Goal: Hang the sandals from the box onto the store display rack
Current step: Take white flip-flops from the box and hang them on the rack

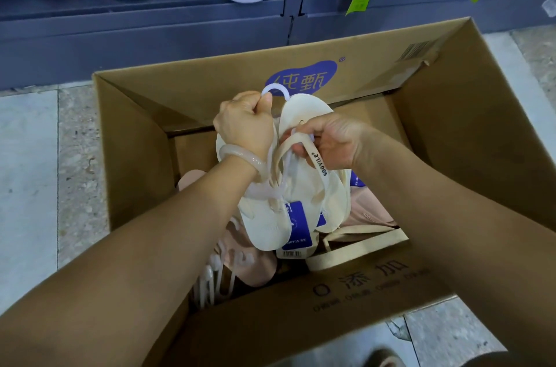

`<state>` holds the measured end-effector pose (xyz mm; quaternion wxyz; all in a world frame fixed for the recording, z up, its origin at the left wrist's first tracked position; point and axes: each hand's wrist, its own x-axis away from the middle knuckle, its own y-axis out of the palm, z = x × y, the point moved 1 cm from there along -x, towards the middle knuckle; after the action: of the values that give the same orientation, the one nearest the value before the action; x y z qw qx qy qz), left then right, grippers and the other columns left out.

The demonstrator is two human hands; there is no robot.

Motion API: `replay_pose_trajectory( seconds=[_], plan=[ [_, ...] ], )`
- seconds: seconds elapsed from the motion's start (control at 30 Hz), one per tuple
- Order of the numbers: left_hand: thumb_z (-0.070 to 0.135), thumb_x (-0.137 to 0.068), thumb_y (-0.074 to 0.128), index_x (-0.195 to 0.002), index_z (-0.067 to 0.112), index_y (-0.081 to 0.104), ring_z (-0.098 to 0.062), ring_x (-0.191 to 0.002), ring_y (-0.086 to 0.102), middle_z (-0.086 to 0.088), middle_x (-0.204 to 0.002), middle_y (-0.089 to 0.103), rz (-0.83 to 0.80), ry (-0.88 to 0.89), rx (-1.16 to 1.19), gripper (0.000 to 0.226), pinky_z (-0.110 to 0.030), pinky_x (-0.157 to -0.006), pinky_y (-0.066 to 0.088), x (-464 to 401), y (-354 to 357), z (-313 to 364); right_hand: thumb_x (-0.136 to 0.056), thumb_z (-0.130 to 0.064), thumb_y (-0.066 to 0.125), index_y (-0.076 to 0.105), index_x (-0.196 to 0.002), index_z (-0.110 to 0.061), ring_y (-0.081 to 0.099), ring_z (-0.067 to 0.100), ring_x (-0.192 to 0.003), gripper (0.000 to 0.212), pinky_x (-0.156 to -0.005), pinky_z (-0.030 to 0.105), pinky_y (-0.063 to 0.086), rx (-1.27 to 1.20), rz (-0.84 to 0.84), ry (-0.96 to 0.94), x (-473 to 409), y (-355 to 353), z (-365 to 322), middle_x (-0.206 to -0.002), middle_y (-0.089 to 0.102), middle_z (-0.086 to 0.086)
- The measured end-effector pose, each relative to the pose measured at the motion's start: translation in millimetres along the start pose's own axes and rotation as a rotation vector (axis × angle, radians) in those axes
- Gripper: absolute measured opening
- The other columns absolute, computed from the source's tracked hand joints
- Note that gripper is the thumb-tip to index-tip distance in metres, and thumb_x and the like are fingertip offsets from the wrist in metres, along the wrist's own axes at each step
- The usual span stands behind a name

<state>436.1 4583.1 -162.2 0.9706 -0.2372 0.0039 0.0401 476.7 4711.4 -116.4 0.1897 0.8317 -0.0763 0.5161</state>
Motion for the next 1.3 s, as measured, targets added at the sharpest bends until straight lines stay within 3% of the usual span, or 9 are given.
replay_pose_trajectory(
  seconds=[0.07,0.13,0.2,0.27,0.4,0.6,0.87,1.03,1.3],
  plan=[
    [0.025,-0.086,0.052,-0.055,0.007,0.05,-0.034,-0.077,0.057,-0.007,-0.07,0.058,-0.042,0.007,0.004,0.036,-0.046,-0.079,0.048,1.2,-1.0,-1.5,-0.091,-0.011,0.052,0.058,-0.085,-0.005,0.061,0.014,-0.055,0.011,-0.065,0.019,0.056,0.137,0.001,-0.049,4.0,-1.2,-0.6,-0.069,0.059,0.005],
    [0.029,-0.085,0.05,-0.06,0.004,0.054,-0.035,-0.083,0.058,-0.01,-0.077,0.064,-0.068,0.01,0.019,0.036,-0.046,-0.082,0.048,2.0,-1.8,-4.5,-0.092,-0.023,0.055,0.06,-0.09,-0.005,0.065,0.018,-0.068,0.019,-0.079,0.026,0.055,0.486,0.095,-0.133,11.7,-5.0,-2.8,-0.082,0.065,0.008],
    [0.031,-0.084,0.049,-0.057,0.011,0.048,-0.037,-0.082,0.058,-0.012,-0.076,0.064,-0.072,0.038,0.031,0.034,-0.048,-0.081,0.049,1.8,-1.6,-6.7,-0.083,-0.037,0.066,0.061,-0.097,-0.005,0.069,0.02,-0.073,0.035,-0.074,0.028,0.057,0.93,0.263,-0.281,16.9,-12.8,-3.9,-0.087,0.069,0.009],
    [0.03,-0.084,0.049,-0.056,0.018,0.042,-0.038,-0.081,0.056,-0.012,-0.073,0.062,-0.068,0.058,0.031,0.031,-0.048,-0.08,0.049,0.5,-1.3,-7.4,-0.072,-0.04,0.076,0.054,-0.107,-0.009,0.068,0.018,-0.073,0.051,-0.072,0.027,0.053,1.136,0.344,-0.453,18.4,-18.0,-1.8,-0.083,0.068,0.005],
    [0.029,-0.086,0.047,-0.049,0.025,0.033,-0.036,-0.069,0.047,0.004,-0.056,0.04,-0.108,0.125,0.037,0.04,-0.046,-0.071,0.046,-2.8,2.2,-8.9,-0.076,-0.026,0.074,0.039,-0.135,-0.023,0.054,0.008,-0.069,0.069,-0.058,0.006,0.04,1.261,0.245,-0.573,14.7,-17.1,6.9,-0.09,0.06,0.004],
    [0.027,-0.087,0.049,-0.054,0.027,0.035,-0.04,-0.073,0.051,0.004,-0.063,0.045,-0.121,0.19,0.039,0.035,-0.046,-0.074,0.046,-9.6,4.0,-12.0,-0.086,-0.028,0.061,0.054,-0.123,-0.011,0.055,0.024,-0.099,0.042,-0.081,0.029,0.041,1.53,0.353,-0.727,-4.9,-4.8,0.6,-0.116,0.054,0.011],
    [0.028,-0.085,0.049,-0.064,-0.002,0.055,-0.032,-0.071,0.053,-0.014,-0.07,0.056,-0.105,0.113,0.069,0.037,-0.047,-0.074,0.05,-12.7,3.7,-18.2,-0.087,-0.024,0.059,0.057,-0.12,-0.005,0.046,0.027,-0.116,0.038,-0.095,0.028,0.034,1.611,0.416,-0.812,-20.6,-3.1,3.5,-0.125,0.048,0.014],
    [0.025,-0.087,0.05,-0.065,-0.001,0.057,-0.029,-0.073,0.055,-0.002,-0.069,0.055,-0.118,0.078,0.068,0.035,-0.046,-0.077,0.05,-14.9,5.0,-20.9,-0.09,-0.025,0.055,0.056,-0.121,-0.004,0.045,0.028,-0.116,0.037,-0.099,0.031,0.033,1.649,0.48,-0.838,-25.1,-3.2,10.1,-0.128,0.045,0.014],
    [0.027,-0.086,0.05,-0.048,0.017,0.037,-0.023,-0.062,0.041,0.003,-0.055,0.039,-0.15,0.051,0.02,0.041,-0.04,-0.068,0.045,-22.8,12.1,-23.8,-0.087,-0.013,0.056,0.056,-0.114,0.004,0.044,0.033,-0.116,0.032,-0.097,0.034,0.036,1.665,0.488,-0.93,-23.9,-4.6,15.7,-0.125,0.046,0.019]
  ],
)
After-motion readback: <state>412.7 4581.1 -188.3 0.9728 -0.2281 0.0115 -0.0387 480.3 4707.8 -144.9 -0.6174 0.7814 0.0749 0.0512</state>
